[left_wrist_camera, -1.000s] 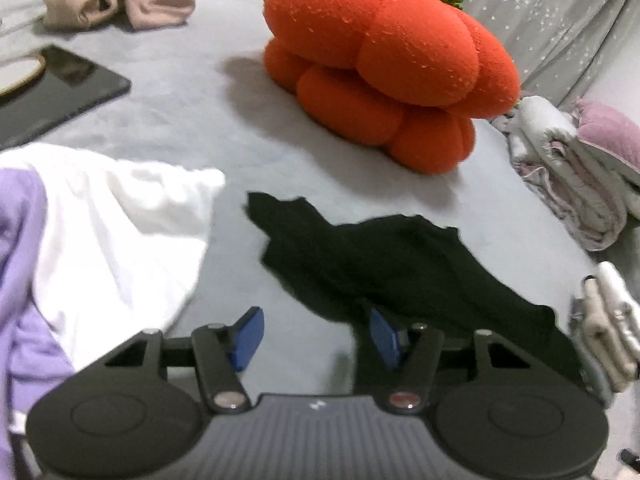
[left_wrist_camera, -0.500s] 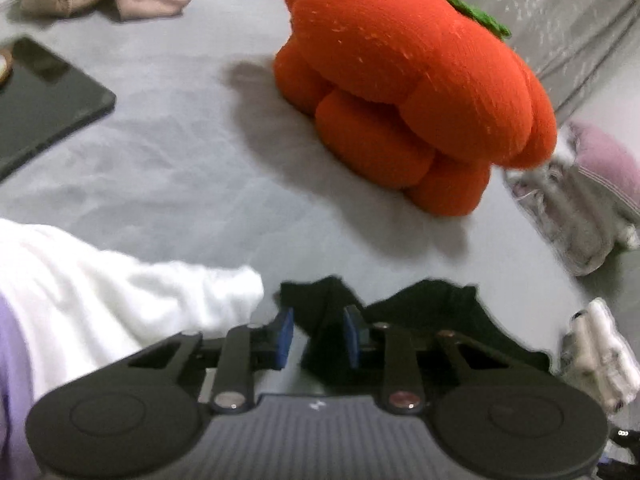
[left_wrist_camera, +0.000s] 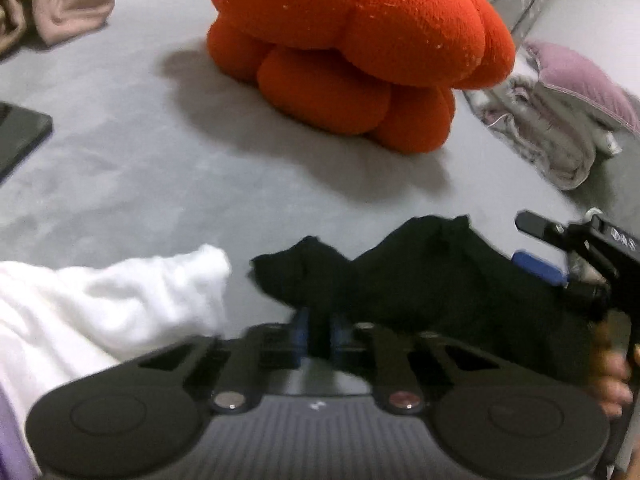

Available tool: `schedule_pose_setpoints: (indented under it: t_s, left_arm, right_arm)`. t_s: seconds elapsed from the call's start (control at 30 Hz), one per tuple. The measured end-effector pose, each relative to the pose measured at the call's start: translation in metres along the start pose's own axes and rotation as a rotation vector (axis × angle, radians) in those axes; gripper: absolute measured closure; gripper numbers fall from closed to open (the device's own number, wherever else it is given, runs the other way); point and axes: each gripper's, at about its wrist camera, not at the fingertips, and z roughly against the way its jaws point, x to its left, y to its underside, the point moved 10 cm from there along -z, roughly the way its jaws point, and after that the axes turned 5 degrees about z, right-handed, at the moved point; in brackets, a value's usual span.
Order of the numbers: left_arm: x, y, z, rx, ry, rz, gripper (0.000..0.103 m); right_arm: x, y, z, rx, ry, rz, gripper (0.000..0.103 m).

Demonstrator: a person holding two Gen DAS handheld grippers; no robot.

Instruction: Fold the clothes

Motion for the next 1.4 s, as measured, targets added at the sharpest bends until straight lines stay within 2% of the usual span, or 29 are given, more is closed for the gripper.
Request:
schedule_pose_setpoints:
  t_s: [0.1, 0.2, 0.33, 0.43, 0.5, 0.57, 0.63, 0.77, 0.87, 0.93, 1.07, 1.17, 1.2, 1.23, 1.27, 1.3, 1.4]
  left_arm:
    - [0.002, 0.006, 0.014, 0.009, 0.008, -0.024, 0.100]
    - [0.005, 0.014, 0.032, 0.033, 0.000, -0.075, 0.100]
    - [0.012, 0.039, 0.039, 0.157, 0.011, -0.099, 0.099]
    - [0.010, 0.045, 0.045, 0.200, 0.018, -0.120, 0.096]
    - [0.007, 0.040, 0.050, 0.200, 0.022, -0.114, 0.081]
    - [0.005, 0.030, 0.052, 0.168, 0.026, -0.103, 0.054]
    - [0.006, 0.019, 0.051, 0.121, 0.024, -0.086, 0.053]
    - [0.016, 0.000, 0.031, 0.053, 0.016, 0.047, 0.053]
    - [0.026, -0.007, 0.018, 0.012, -0.024, 0.084, 0.053]
    - [0.026, -0.012, 0.012, -0.018, -0.022, 0.093, 0.054]
    - [0.025, -0.017, 0.006, -0.061, -0.024, 0.073, 0.056]
    - [0.019, -0.014, 0.004, -0.095, -0.040, 0.019, 0.058]
    - [0.019, -0.014, 0.004, -0.113, -0.055, 0.007, 0.062]
    - [0.020, -0.014, 0.004, -0.131, -0.071, -0.004, 0.074]
    - [0.021, -0.015, 0.004, -0.150, -0.080, -0.007, 0.093]
    - [0.022, -0.016, 0.003, -0.169, -0.088, -0.008, 0.100]
    - [0.025, -0.014, -0.003, -0.226, -0.042, 0.038, 0.100]
  right_arm:
    - [-0.009, 0.006, -0.002, -0.026, 0.003, 0.020, 0.043]
    - [-0.016, 0.017, -0.013, -0.003, -0.002, 0.044, 0.043]
    - [-0.017, 0.014, -0.013, 0.010, -0.031, 0.042, 0.043]
    - [-0.023, 0.012, -0.012, 0.008, -0.039, 0.025, 0.043]
    - [-0.028, 0.013, -0.013, 0.016, -0.034, 0.006, 0.043]
    - [-0.030, 0.011, -0.011, 0.012, -0.048, -0.013, 0.043]
    - [-0.031, 0.010, -0.010, 0.007, -0.054, -0.021, 0.043]
    - [-0.029, 0.011, -0.009, -0.009, -0.043, -0.004, 0.043]
    - [-0.028, 0.011, -0.011, -0.017, -0.036, 0.014, 0.043]
    - [-0.028, 0.011, -0.014, -0.018, -0.031, 0.024, 0.043]
    - [-0.028, 0.011, -0.020, -0.020, -0.015, 0.046, 0.043]
    - [-0.025, 0.010, -0.021, -0.029, 0.005, 0.086, 0.043]
    - [-0.024, 0.010, -0.022, -0.032, 0.015, 0.104, 0.043]
    - [-0.023, 0.010, -0.022, -0.035, 0.024, 0.123, 0.043]
    - [-0.023, 0.010, -0.023, -0.038, 0.033, 0.141, 0.043]
    - [-0.022, 0.009, -0.024, -0.041, 0.042, 0.160, 0.043]
    - [-0.019, 0.009, -0.026, -0.050, 0.070, 0.218, 0.043]
